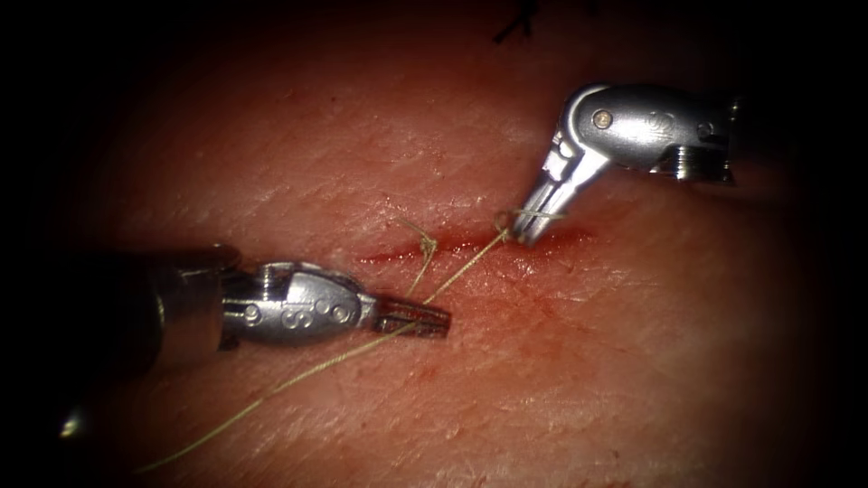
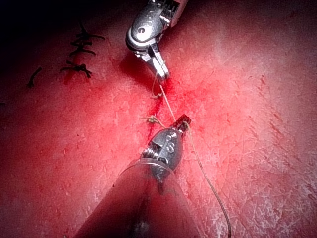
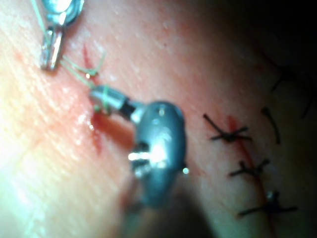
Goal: Wound Closure
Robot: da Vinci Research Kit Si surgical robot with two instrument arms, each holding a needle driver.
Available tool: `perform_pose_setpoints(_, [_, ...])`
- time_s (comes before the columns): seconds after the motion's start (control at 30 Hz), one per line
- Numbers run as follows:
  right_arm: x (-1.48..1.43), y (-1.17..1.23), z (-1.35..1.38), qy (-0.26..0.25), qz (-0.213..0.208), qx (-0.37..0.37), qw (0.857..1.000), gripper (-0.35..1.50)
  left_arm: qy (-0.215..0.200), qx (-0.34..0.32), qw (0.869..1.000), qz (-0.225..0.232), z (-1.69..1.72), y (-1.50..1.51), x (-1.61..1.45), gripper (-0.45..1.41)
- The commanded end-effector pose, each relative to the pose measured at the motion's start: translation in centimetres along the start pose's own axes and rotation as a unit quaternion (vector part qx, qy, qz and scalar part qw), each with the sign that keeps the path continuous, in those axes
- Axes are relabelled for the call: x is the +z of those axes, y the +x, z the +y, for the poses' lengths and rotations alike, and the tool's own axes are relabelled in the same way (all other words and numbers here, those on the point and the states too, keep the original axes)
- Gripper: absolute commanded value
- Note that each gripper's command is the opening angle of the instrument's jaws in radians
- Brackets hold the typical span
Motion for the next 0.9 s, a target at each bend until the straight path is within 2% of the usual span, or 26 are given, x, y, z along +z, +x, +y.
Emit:
perform_pose_setpoints(0.03, [0.02, -0.09, 0.13, -0.004, -0.003, -0.004, 1.0, -0.35, 0.001, 0.001, 1.0, 0.0, 0.02, -0.01, 0.07, -0.45])
perform_pose_setpoints(0.33, [0.06, -0.27, 0.22, -0.013, -0.012, -0.005, 1.0, -0.35, -0.003, -0.001, 1.0, 0.002, 0.37, 0.26, 0.13, -0.45])
perform_pose_setpoints(0.57, [-0.09, -0.34, 0.29, -0.029, -0.033, 0.005, 0.999, -0.35, -0.004, -0.007, 1.0, 0.005, 0.61, 0.39, 0.14, -0.45])
perform_pose_setpoints(0.9, [-0.21, -0.43, 0.36, -0.062, -0.051, 0.017, 0.997, -0.35, -0.017, -0.011, 1.0, 0.013, 1.1, 0.53, 0.35, -0.45])
